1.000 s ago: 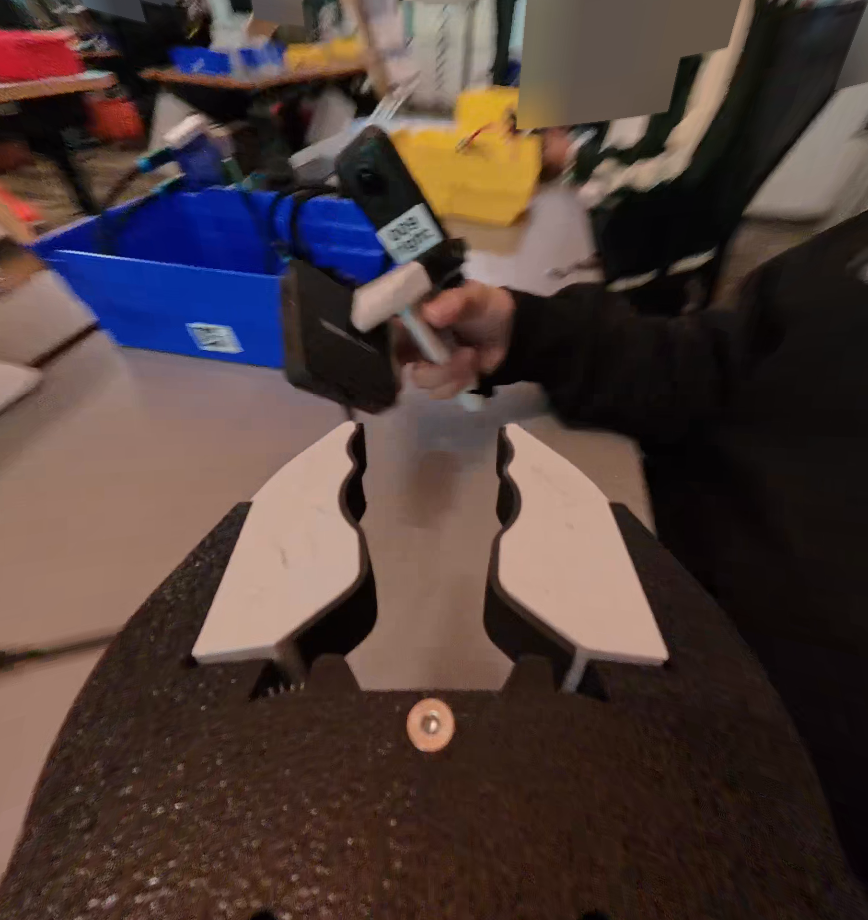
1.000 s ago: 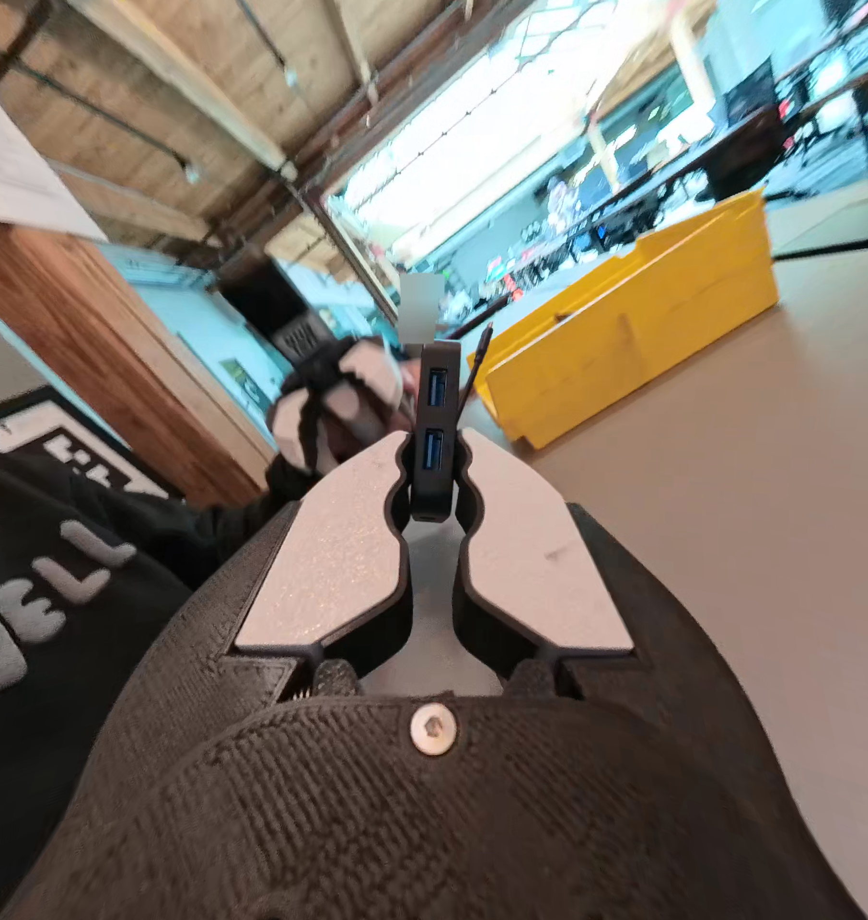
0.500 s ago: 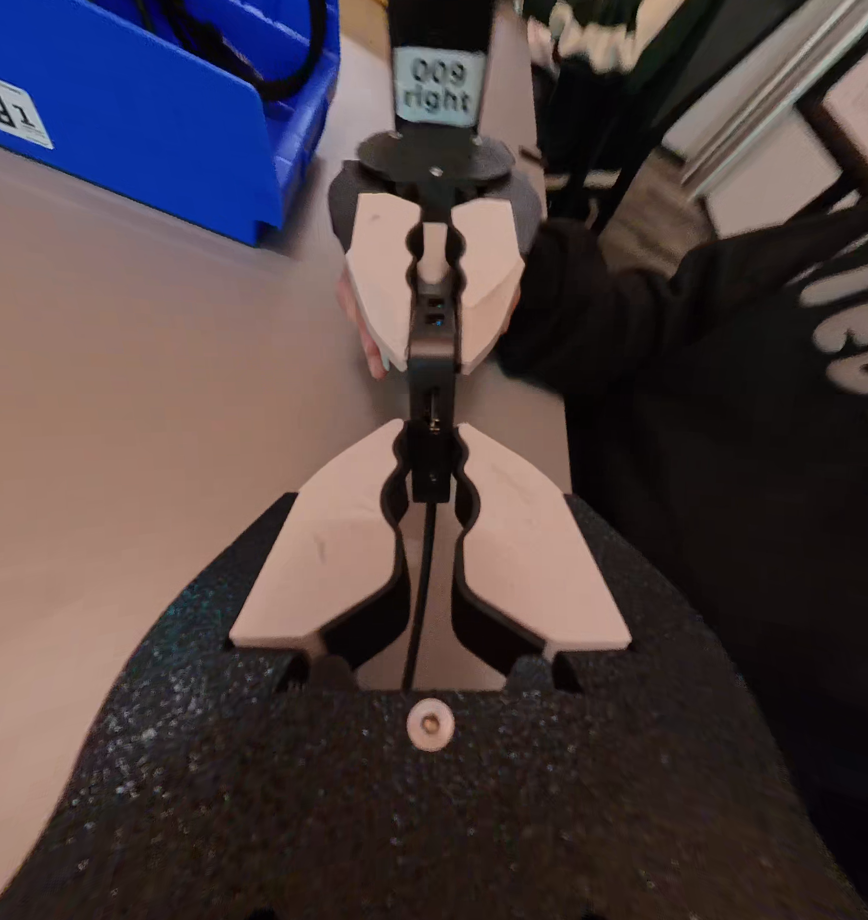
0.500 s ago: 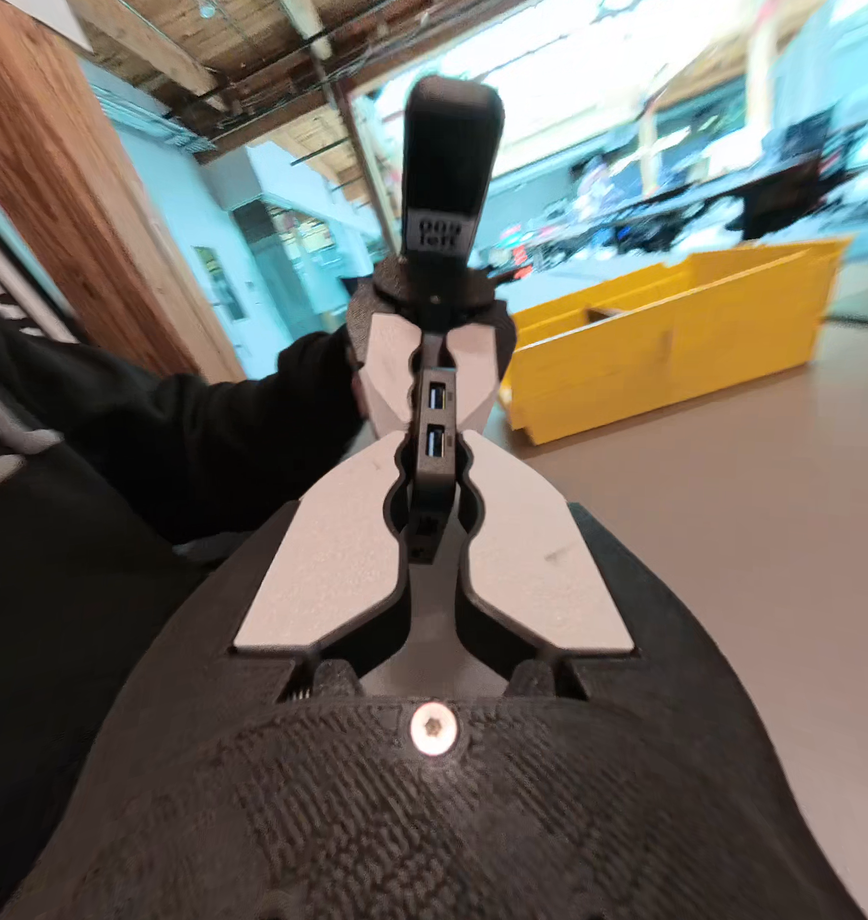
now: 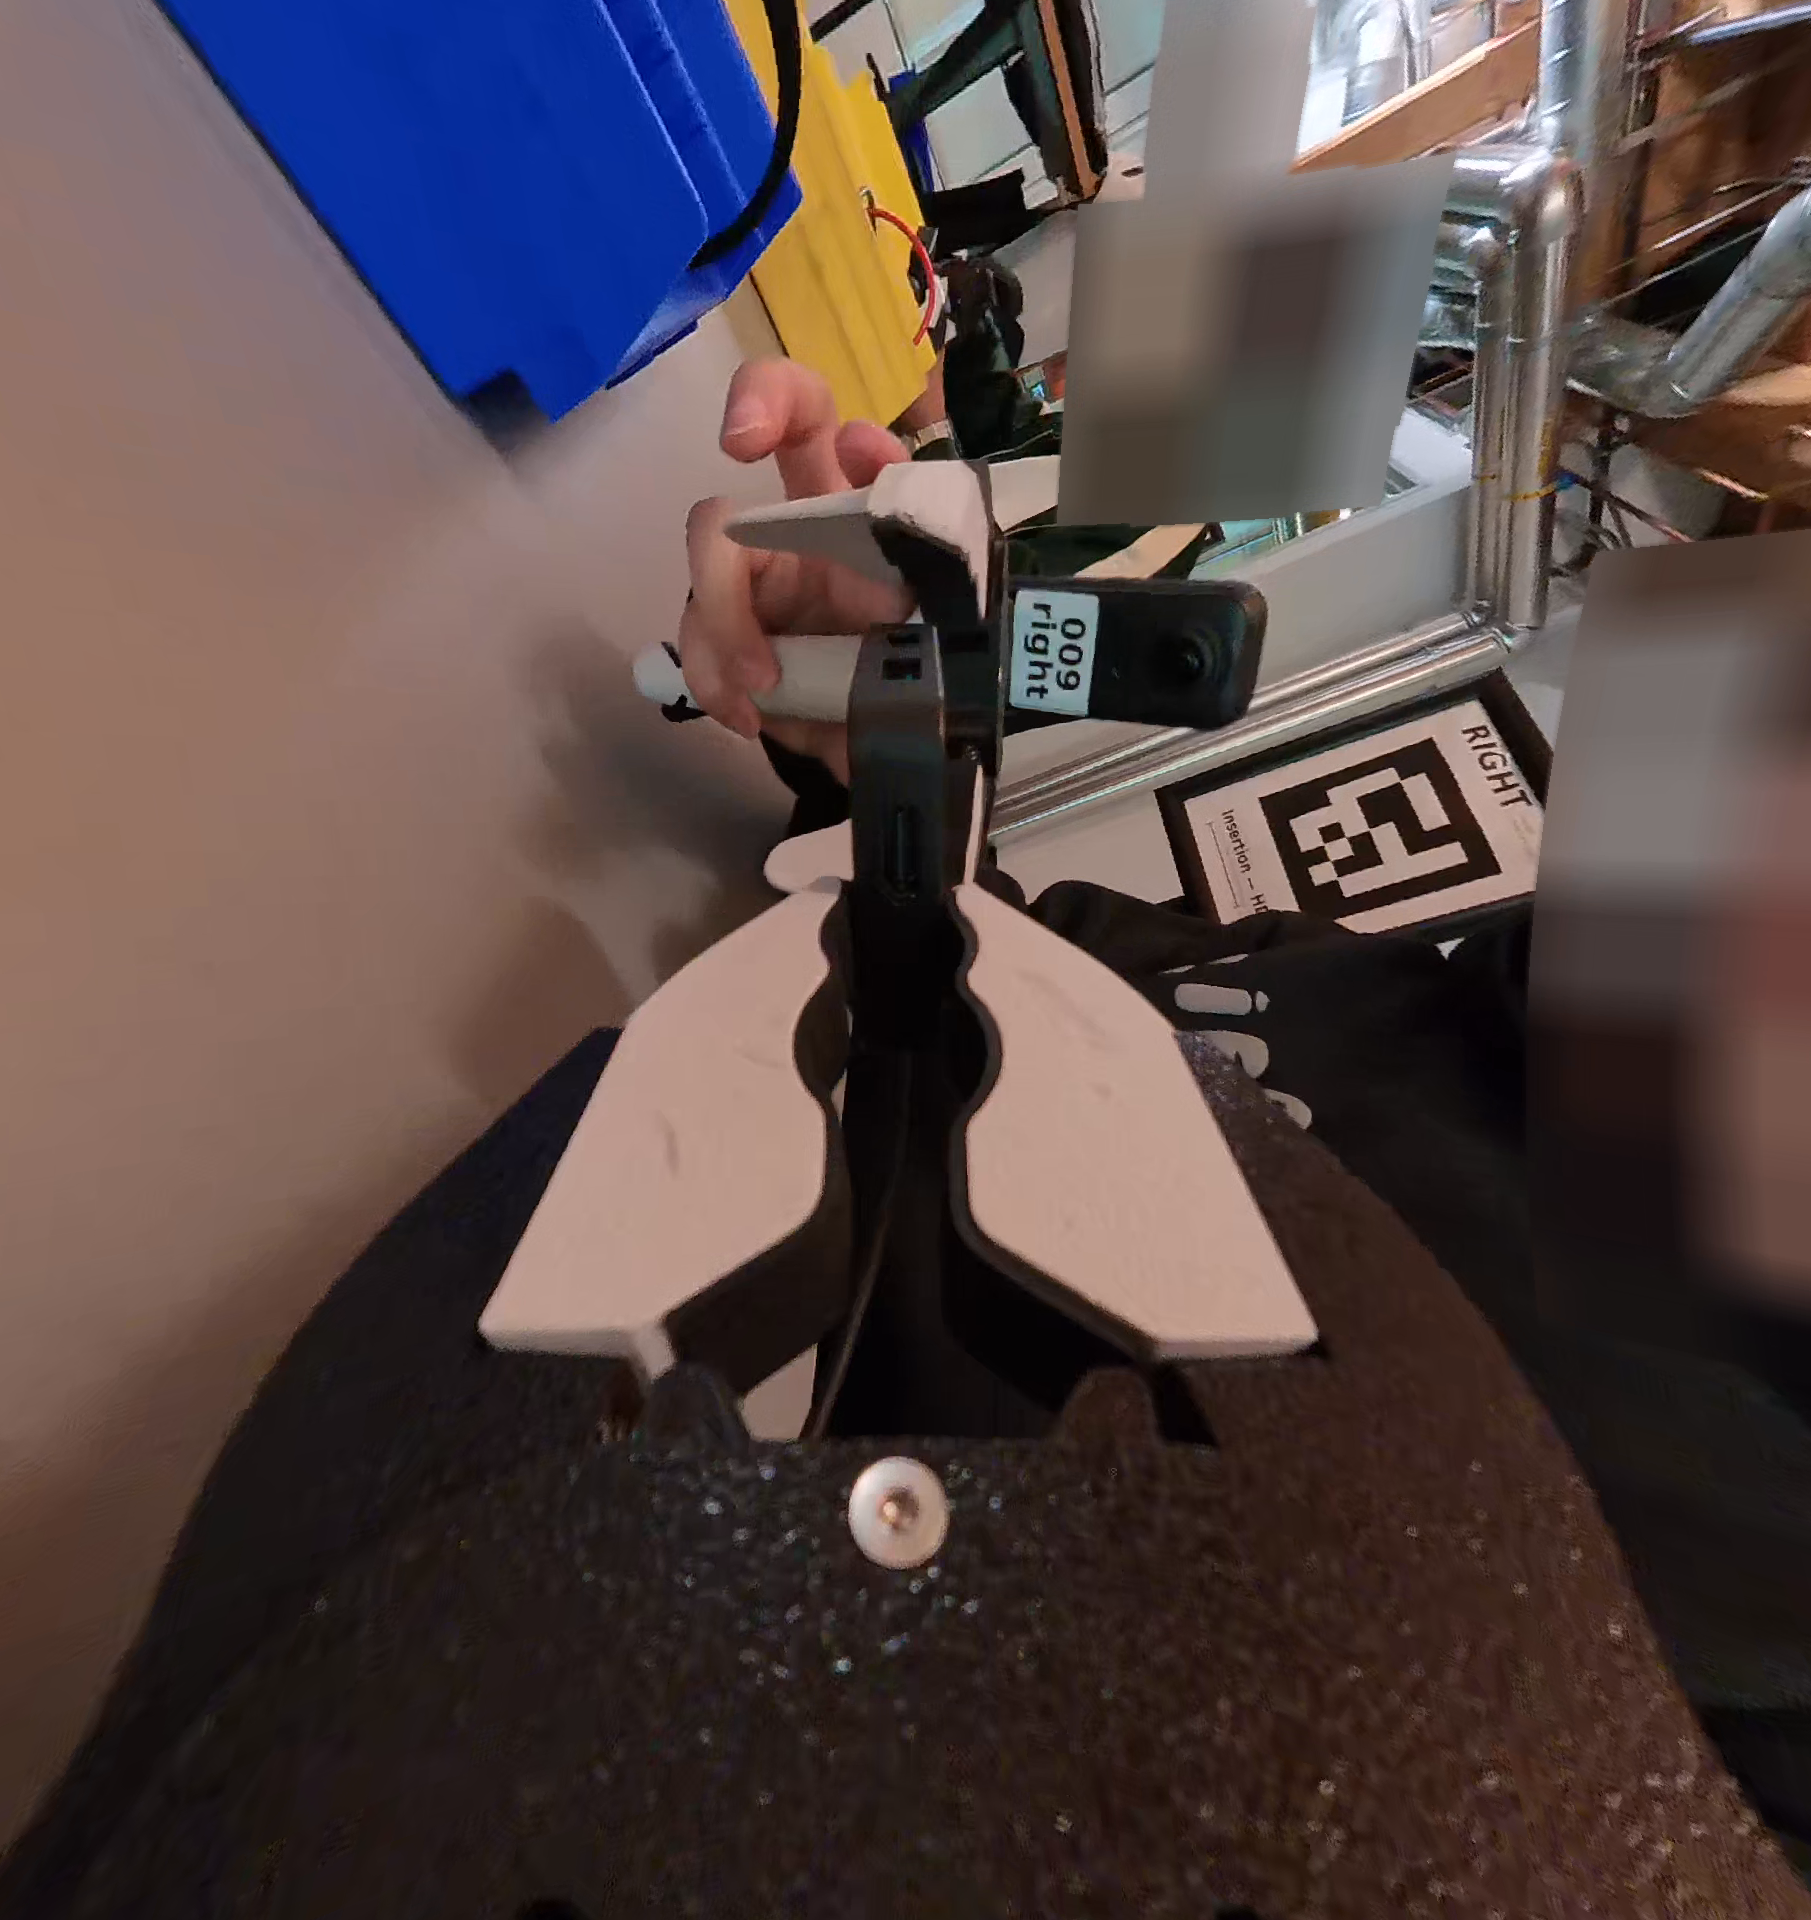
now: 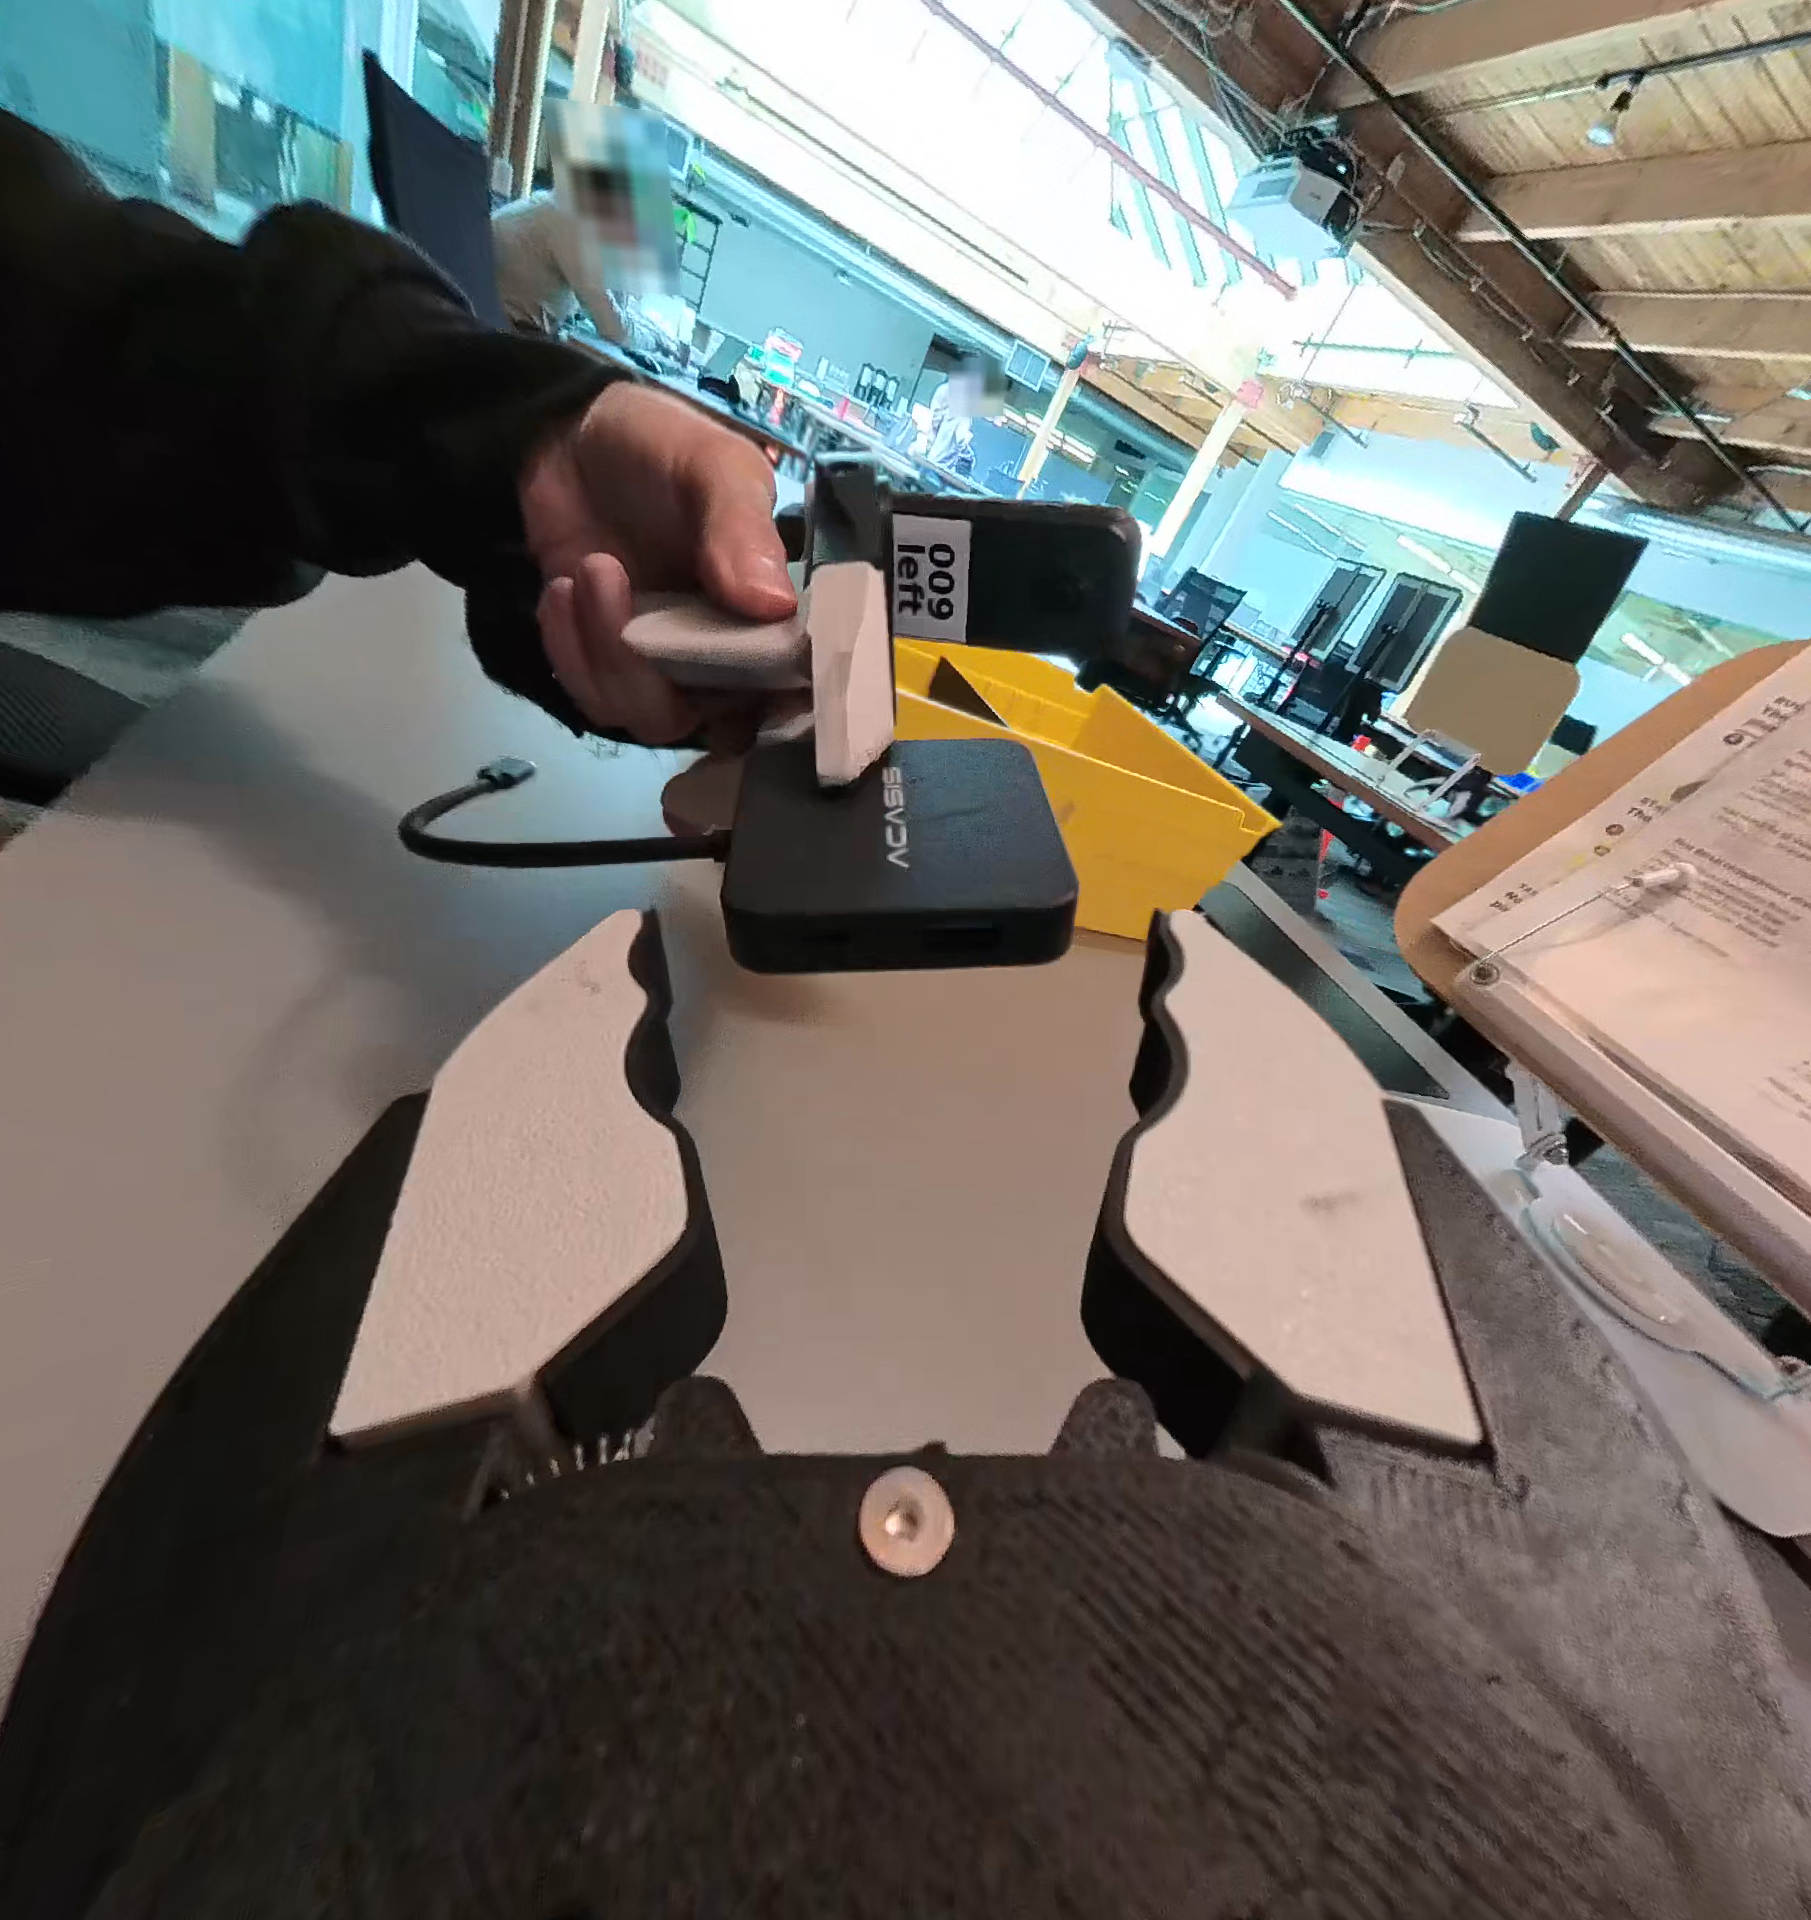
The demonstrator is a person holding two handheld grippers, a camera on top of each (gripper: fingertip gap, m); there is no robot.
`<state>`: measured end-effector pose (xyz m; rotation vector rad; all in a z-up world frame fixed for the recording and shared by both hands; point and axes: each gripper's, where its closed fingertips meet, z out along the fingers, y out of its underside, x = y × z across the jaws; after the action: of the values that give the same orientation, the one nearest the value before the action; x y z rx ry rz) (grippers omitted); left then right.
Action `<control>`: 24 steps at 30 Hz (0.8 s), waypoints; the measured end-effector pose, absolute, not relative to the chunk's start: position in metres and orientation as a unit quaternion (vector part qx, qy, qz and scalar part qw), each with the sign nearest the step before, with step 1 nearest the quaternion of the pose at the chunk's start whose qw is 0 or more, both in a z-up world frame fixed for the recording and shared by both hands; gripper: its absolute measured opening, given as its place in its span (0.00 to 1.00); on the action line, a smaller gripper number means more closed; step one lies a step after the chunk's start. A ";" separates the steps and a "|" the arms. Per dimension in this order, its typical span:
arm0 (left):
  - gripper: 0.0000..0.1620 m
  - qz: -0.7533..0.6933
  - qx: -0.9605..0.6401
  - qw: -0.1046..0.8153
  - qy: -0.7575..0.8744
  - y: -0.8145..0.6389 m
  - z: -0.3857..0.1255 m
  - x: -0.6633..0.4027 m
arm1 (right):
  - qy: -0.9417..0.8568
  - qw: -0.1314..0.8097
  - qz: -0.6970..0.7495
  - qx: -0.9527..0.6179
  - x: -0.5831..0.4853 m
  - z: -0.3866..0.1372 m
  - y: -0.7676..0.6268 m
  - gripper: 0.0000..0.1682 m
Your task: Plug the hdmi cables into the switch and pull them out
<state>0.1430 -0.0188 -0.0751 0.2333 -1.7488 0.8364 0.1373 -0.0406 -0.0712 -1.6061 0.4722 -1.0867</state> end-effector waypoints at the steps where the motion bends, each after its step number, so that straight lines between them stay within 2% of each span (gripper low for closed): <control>1: 0.08 0.356 0.101 0.561 -0.741 -0.020 -0.075 0.140 | 0.195 0.534 -0.459 -0.682 0.139 -0.074 -0.038 0.52; 6: 0.08 0.356 0.102 0.559 -0.742 -0.026 -0.076 0.129 | 0.188 0.539 -0.465 -0.677 0.139 -0.073 -0.031 0.52; 11: 0.09 0.344 0.102 0.567 -0.741 -0.028 -0.078 0.121 | 0.190 0.537 -0.453 -0.686 0.137 -0.077 -0.032 0.45; 20: 0.09 0.391 0.113 0.557 -0.724 -0.039 -0.072 0.126 | 0.239 0.525 -0.432 -0.693 0.141 -0.076 -0.041 0.44; 22: 0.12 0.421 0.107 0.516 -0.738 -0.040 -0.068 0.133 | 0.253 0.539 -0.416 -0.687 0.142 -0.076 -0.043 0.44; 24: 0.21 0.470 0.095 0.455 -0.750 -0.038 -0.050 0.150 | 0.272 0.544 -0.418 -0.674 0.143 -0.075 -0.051 0.44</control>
<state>0.1500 -0.0385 -0.0504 0.2353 -1.8517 1.1600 0.1426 -0.0511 -0.0745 -1.6003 0.6442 -0.9923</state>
